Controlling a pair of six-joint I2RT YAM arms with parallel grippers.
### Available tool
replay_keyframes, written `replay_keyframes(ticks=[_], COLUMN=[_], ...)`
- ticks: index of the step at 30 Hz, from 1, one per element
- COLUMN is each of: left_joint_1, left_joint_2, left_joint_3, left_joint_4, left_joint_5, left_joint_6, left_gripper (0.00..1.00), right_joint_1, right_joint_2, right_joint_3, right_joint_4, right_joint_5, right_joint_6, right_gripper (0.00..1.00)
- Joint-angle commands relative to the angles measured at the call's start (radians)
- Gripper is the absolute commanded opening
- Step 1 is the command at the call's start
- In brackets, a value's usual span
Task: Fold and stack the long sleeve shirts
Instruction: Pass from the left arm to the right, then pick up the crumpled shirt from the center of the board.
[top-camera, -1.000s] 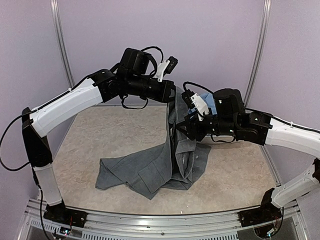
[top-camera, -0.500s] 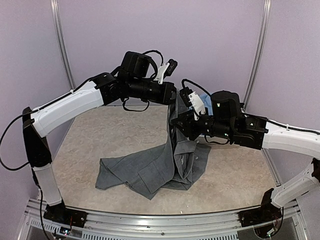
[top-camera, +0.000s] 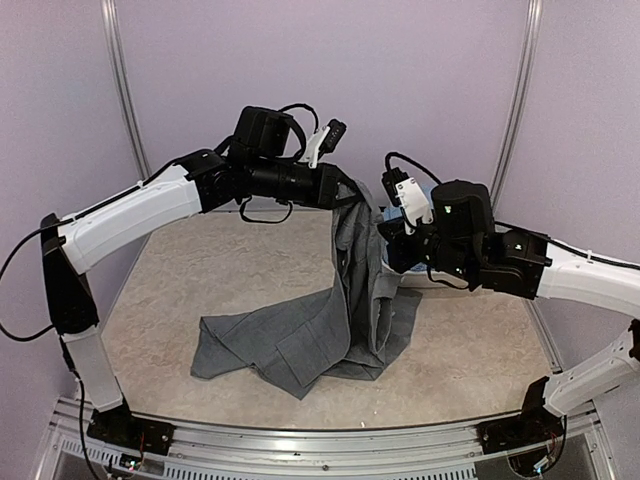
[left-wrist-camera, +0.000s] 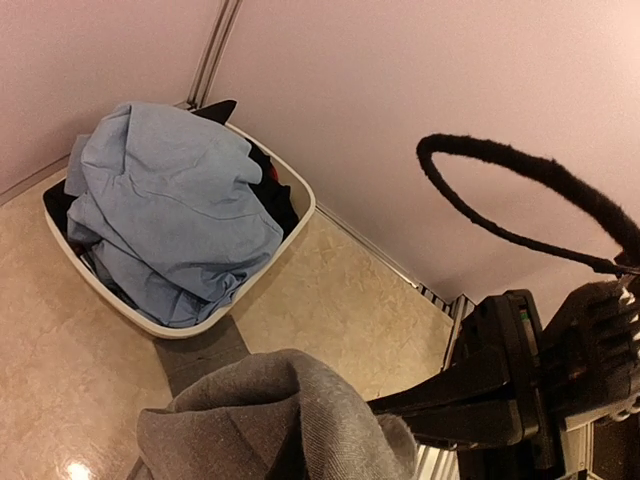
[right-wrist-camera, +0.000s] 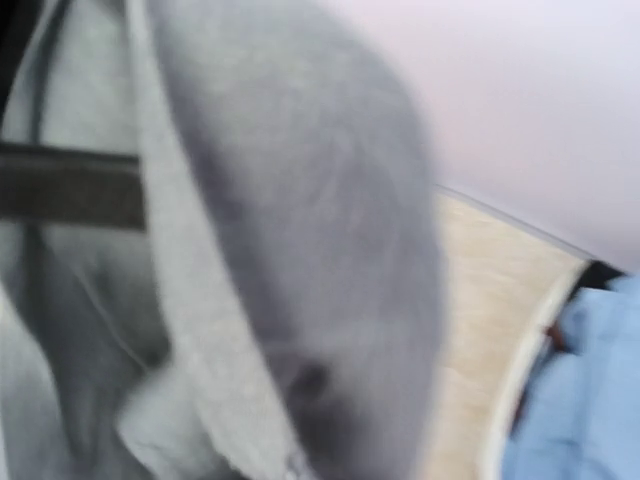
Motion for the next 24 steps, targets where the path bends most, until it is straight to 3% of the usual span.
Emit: replay_keyframes(ticks=[1, 3, 5, 7, 9, 14, 18, 21, 24], left_joint_1=[0.028, 0.045, 0.068, 0.097, 0.114, 0.054, -0.131, -0.221, -0.301], left_joint_2=[-0.011, 0.005, 0.002, -0.032, -0.077, -0.246, -0.351, -0.341, -0.276], left_joint_3=[0.007, -0.005, -0.045, -0.111, -0.208, -0.505, -0.747, -0.856, -0.869], left_joint_4=[0.047, 0.047, 0.038, 0.018, 0.003, 0.097, 0.268, 0.365, 0.394], left_joint_5=[0.013, -0.026, -0.079, -0.156, -0.269, -0.449, -0.465, -0.469, -0.501], left_joint_6=[0.001, 0.016, 0.031, 0.048, 0.065, 0.119, 0.204, 0.214, 0.260], left_gripper=[0.27, 0.48, 0.62, 0.90, 0.98, 0.99, 0.98, 0.92, 0.88], right_joint_1=[-0.013, -0.106, -0.211, -0.309, -0.376, -0.493, -0.562, -0.597, -0.616], right_joint_2=[-0.107, -0.131, -0.157, -0.160, -0.141, 0.002, 0.115, 0.157, 0.186], right_joint_3=[0.057, 0.119, 0.164, 0.204, 0.223, 0.247, 0.264, 0.269, 0.279], right_joint_4=[-0.199, -0.329, -0.414, -0.482, -0.513, -0.500, -0.476, -0.458, -0.450], right_joint_5=[0.184, 0.209, 0.215, 0.218, 0.212, 0.131, 0.045, -0.011, -0.038], right_joint_6=[-0.019, 0.006, 0.011, 0.015, 0.008, -0.013, -0.027, -0.034, -0.048], right_gripper=[0.00, 0.00, 0.00, 0.00, 0.00, 0.00, 0.00, 0.00, 0.00])
